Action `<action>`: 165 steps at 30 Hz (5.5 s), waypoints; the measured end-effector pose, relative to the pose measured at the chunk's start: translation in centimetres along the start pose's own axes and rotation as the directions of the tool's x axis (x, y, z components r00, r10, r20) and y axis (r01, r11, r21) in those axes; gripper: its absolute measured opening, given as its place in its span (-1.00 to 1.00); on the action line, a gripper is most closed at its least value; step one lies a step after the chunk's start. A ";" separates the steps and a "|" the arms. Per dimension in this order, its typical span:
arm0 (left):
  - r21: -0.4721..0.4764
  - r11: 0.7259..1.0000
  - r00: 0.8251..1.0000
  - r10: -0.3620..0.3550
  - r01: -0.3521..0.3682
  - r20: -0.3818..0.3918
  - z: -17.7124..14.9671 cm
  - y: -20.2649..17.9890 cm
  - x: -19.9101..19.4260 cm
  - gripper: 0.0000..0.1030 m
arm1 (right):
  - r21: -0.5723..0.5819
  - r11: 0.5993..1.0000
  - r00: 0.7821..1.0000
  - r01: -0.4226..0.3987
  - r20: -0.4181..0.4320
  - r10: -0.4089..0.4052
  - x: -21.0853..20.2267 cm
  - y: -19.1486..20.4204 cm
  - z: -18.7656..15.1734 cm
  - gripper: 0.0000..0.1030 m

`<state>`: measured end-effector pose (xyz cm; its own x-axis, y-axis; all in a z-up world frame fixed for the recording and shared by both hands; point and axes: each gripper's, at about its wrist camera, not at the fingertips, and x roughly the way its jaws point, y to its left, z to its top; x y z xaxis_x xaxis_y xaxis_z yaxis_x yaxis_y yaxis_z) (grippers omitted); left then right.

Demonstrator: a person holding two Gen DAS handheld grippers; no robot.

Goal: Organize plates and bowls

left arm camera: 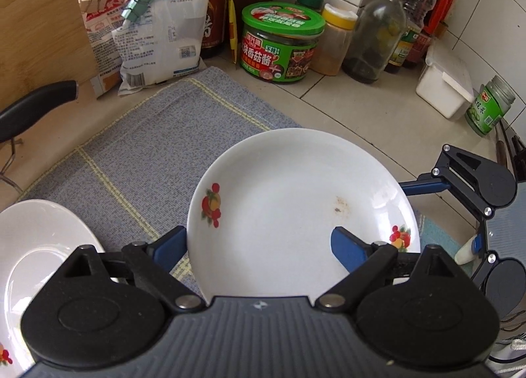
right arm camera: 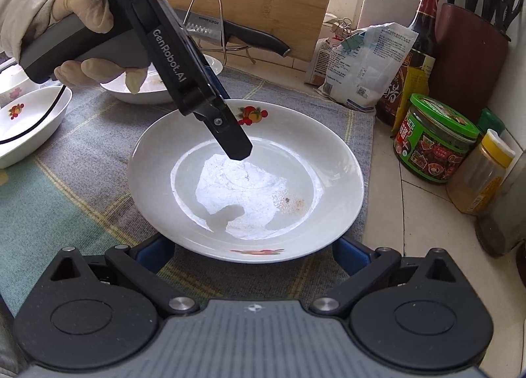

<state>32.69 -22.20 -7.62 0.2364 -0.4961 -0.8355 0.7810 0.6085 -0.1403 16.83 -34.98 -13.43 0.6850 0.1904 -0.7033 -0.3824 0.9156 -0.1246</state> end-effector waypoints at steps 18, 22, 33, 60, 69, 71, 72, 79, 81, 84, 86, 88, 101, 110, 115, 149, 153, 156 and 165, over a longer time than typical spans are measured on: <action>-0.146 0.954 0.892 0.297 -0.261 0.342 -11.2 -4.2 -15.4 0.95 | 0.044 0.992 0.993 0.116 -0.003 -0.116 -4.1 8.0 2.4 1.00; -0.179 0.935 0.867 0.352 -0.306 0.353 -14.8 -4.2 -17.6 0.95 | 0.051 0.992 0.993 0.112 0.021 -0.113 -3.9 10.9 3.4 1.00; -0.222 0.921 0.871 0.377 -0.319 0.314 -24.3 -2.5 -20.9 0.95 | 0.065 0.991 0.993 0.114 -0.021 -0.113 -2.0 18.3 3.7 1.00; -0.205 0.928 0.928 0.343 -0.310 0.148 -33.3 -1.0 -17.7 0.95 | 0.083 0.994 0.992 -0.073 -0.095 0.081 2.4 21.0 8.3 1.00; -0.207 0.930 0.929 0.338 -0.305 0.148 -32.5 -0.6 -16.6 0.96 | 0.079 0.980 0.966 -0.184 -0.168 0.195 5.2 22.1 8.3 1.00; -0.208 0.929 0.929 0.339 -0.305 0.149 -32.4 -0.5 -16.5 0.98 | 0.078 0.975 0.960 -0.206 -0.177 0.217 5.8 22.2 8.4 1.00; -0.209 0.929 0.929 0.339 -0.305 0.151 -32.4 -0.4 -16.5 0.99 | 0.079 0.973 0.957 -0.216 -0.181 0.227 6.0 22.2 8.5 1.00; -0.203 0.932 0.925 0.338 -0.302 0.175 -32.2 -0.2 -16.3 0.99 | 0.046 0.972 0.950 -0.232 -0.206 0.237 7.4 22.7 9.2 1.00; -0.198 0.933 0.925 0.335 -0.300 0.181 -32.3 -0.2 -16.3 0.99 | 0.028 0.973 0.949 -0.231 -0.215 0.231 7.6 22.9 9.3 1.00; -0.191 0.936 0.924 0.331 -0.295 0.194 -32.4 -0.2 -16.3 1.00 | -0.011 0.975 0.948 -0.224 -0.236 0.215 7.7 23.4 9.5 1.00; -0.185 0.938 0.923 0.327 -0.292 0.202 -32.5 -0.2 -16.3 1.00 | -0.009 0.974 0.944 -0.228 -0.246 0.218 7.8 23.4 9.5 1.00; -0.179 0.941 0.923 0.323 -0.289 0.208 -32.5 -0.2 -16.3 1.00 | -0.013 0.973 0.941 -0.231 -0.256 0.220 7.9 23.3 9.7 1.00; -0.147 0.950 0.920 0.304 -0.274 0.248 -32.9 -0.1 -16.3 1.00 | 0.079 0.935 0.906 -0.345 -0.232 0.354 8.7 22.0 10.8 1.00; -0.123 0.957 0.919 0.289 -0.265 0.270 -33.1 0.0 -16.4 1.00 | 0.116 0.878 0.850 -0.464 -0.219 0.478 9.3 21.2 11.8 1.00; -0.109 0.958 0.916 0.285 -0.264 0.281 -33.2 -0.1 -16.4 1.00 | 0.172 0.848 0.819 -0.502 -0.221 0.529 10.2 20.3 12.4 1.00; -0.023 0.963 0.909 0.263 -0.270 0.323 -33.3 -0.3 -16.6 1.00 | 0.292 0.834 0.800 -0.467 -0.262 0.540 11.2 19.8 13.3 0.73; -0.018 0.961 0.911 0.266 -0.274 0.315 -33.1 -0.3 -16.6 0.99 | 0.293 0.834 0.800 -0.467 -0.261 0.540 11.0 19.8 13.3 0.73; -0.014 0.959 0.910 0.274 -0.284 0.310 -33.0 -0.4 -16.6 0.99 | 0.290 0.833 0.800 -0.471 -0.258 0.543 10.8 19.7 13.3 0.73; -0.020 0.960 0.912 0.270 -0.278 0.308 -32.6 -0.7 -17.1 0.98 | 0.290 0.830 0.800 -0.476 -0.250 0.546 10.3 19.4 13.3 0.73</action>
<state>9.27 6.02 -10.60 0.6047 -0.4787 -0.6365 0.6730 0.7345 0.0869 24.70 -10.59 -13.79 0.1840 0.5639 -0.8051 -0.4634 0.7721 0.4348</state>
